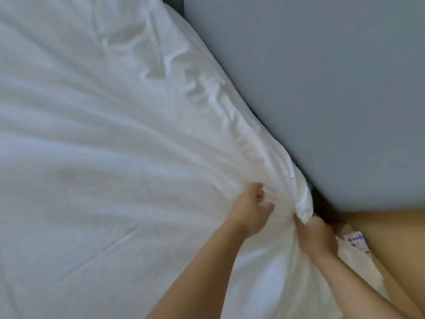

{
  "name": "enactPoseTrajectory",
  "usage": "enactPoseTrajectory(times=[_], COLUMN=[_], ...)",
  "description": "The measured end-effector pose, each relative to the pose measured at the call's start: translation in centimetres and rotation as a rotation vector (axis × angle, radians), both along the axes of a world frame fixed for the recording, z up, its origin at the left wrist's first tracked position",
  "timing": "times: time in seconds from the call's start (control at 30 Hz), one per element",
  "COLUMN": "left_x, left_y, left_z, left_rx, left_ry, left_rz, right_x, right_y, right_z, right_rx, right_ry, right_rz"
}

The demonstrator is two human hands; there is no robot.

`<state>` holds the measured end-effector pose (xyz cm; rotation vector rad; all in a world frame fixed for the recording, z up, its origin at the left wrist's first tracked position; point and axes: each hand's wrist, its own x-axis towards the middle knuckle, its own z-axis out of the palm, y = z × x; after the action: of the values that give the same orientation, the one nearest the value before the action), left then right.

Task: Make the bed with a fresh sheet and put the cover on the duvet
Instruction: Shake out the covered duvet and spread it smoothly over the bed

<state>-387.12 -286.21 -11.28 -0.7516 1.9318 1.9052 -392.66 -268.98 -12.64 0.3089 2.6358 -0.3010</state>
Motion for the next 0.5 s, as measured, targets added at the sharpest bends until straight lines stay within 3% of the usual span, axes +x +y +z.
enactPoseTrajectory(times=[0.1,0.17,0.3,0.37,0.5], left_x=[4.1,5.2,5.7,6.8,11.6], left_y=[-1.3,-1.9,-2.1,-1.7,-0.3], left_z=[-0.9,-1.0,-0.2,-0.1,0.1], left_rx=[-0.291,-0.351,-0.449,-0.565,-0.713], left_ry=[0.133,0.150,0.134,0.160,0.212], left_rz=[-0.172,-0.200,-0.316,-0.379,-0.484], right_x=[-0.4,-1.2,-1.5,-0.5,3.2], right_y=[-1.7,-2.4,-6.0,-7.2,-5.9], right_z=[0.6,2.0,3.4,2.7,0.2], right_rx=[0.083,0.125,-0.131,-0.150,0.058], right_ry=[0.015,0.079,0.340,0.405,0.206], right_rz=[-0.017,0.052,0.271,0.421,0.448])
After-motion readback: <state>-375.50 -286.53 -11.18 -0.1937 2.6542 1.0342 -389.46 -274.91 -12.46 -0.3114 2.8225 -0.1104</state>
